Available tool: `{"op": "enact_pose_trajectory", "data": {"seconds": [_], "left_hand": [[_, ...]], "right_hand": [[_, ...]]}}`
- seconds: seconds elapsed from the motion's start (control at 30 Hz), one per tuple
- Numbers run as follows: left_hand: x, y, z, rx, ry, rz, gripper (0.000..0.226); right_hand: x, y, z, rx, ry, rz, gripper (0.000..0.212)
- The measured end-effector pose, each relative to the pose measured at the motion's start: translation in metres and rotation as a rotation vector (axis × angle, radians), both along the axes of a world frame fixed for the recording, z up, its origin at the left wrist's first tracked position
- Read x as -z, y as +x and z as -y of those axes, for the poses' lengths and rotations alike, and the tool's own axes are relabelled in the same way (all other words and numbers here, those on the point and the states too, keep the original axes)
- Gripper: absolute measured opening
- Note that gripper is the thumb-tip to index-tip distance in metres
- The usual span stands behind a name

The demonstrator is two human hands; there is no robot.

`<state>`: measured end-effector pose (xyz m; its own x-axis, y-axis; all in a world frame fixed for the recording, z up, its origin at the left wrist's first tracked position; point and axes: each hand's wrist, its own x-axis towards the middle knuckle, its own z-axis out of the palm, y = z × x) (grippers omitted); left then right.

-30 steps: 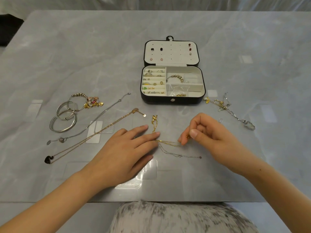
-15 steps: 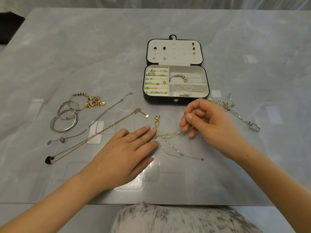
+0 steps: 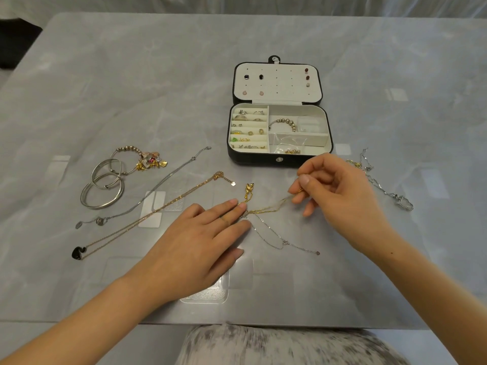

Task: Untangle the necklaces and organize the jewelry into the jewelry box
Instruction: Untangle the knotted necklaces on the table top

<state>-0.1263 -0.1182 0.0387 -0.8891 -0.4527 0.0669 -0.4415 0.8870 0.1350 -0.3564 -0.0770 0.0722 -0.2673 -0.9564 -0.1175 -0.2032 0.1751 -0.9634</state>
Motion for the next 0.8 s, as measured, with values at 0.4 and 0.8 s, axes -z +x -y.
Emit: {"op": "enact_pose_trajectory", "data": {"seconds": [0.4,0.8], "left_hand": [[0.002,0.001,0.0,-0.004,0.014,-0.007,0.04],[0.001,0.001,-0.004,0.013,-0.031,0.024,0.033]], "right_hand": [[-0.021,0.016,-0.041,-0.153,0.033,0.06,0.021],[-0.025,0.03,-0.034,-0.173,-0.019,-0.098,0.022]]}}
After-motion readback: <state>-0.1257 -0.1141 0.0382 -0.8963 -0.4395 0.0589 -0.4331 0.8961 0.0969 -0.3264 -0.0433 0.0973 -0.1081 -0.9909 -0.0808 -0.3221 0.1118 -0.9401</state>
